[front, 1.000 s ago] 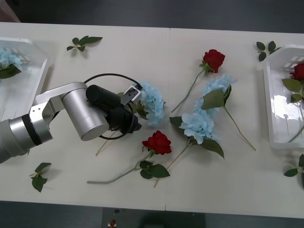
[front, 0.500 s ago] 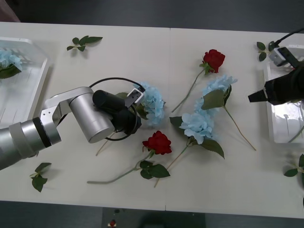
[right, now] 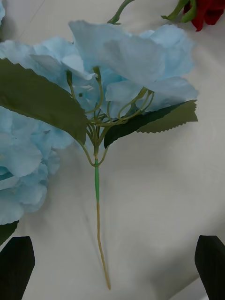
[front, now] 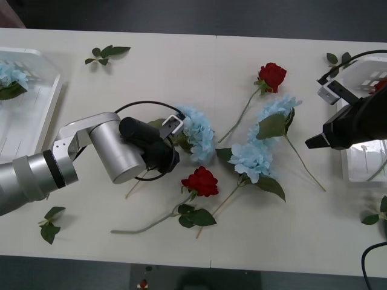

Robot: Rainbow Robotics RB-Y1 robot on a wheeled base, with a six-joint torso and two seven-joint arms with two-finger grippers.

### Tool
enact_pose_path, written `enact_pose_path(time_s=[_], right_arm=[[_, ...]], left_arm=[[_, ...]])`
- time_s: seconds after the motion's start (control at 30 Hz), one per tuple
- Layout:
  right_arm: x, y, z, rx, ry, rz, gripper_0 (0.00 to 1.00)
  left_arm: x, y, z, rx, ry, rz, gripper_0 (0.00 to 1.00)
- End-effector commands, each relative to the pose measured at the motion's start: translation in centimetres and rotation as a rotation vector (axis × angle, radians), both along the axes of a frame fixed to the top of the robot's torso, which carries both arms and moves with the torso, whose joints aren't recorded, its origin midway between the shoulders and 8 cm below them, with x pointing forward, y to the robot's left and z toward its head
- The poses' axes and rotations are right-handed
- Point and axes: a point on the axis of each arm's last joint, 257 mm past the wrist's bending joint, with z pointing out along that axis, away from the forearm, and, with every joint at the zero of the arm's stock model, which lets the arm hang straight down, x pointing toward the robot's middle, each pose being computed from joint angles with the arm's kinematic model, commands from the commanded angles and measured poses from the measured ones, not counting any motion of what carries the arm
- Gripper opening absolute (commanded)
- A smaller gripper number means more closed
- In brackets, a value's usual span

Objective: Put the red flowers into the right box and the blue flowers into the left box

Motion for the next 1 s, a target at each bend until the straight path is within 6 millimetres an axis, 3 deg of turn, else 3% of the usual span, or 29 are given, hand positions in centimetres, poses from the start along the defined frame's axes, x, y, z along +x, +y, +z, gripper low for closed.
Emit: enact_pose_path(time_s=[0.03,0.13,0.23,0.33,0.43,0.6,0.77,0.9,1.0], right_arm=[[0.8,0.4,-0.8,-0.020,-0.021,0.034,1.00],[0.6,0.4,-1.9,-0.017,0.000,0.031,1.00],[0.4,0.5,-2.9,-0.012,0.021,0.032,1.00],[0.1,0.9,-4.1,-0.003,0.044,0.042,1.00],[0.1,1.1,-5.0,-0.004,0.056,0.046,1.00],[0.1,1.8,-6.9,-0.012,0.072,0.056,1.00],[0.1,2.3,-7.6,-0.017,0.078,0.066,1.00],[-0.2,2.8,-8.1,-0.021,0.090,0.080,1.00],[-0.2,2.9,-8.3,-0.021,0.092,0.082,1.00]], left_arm=[[4.1,1.8,8.9,-0.089,-0.106,0.063,0.00],[5.7,4.7,12.7,-0.108,-0.139,0.122,0.00],[7.0,8.9,15.9,-0.082,-0.169,0.199,0.00],[8.0,14.7,18.9,-0.041,-0.188,0.316,0.00],[8.5,19.3,21.0,-0.030,-0.198,0.416,0.00],[9.1,28.8,24.4,-0.091,-0.240,0.626,0.00],[7.9,38.9,27.0,-0.186,-0.294,0.846,0.00],[5.7,45.9,27.5,-0.179,-0.332,0.980,0.00],[3.7,49.7,26.8,-0.145,-0.359,1.044,0.00]])
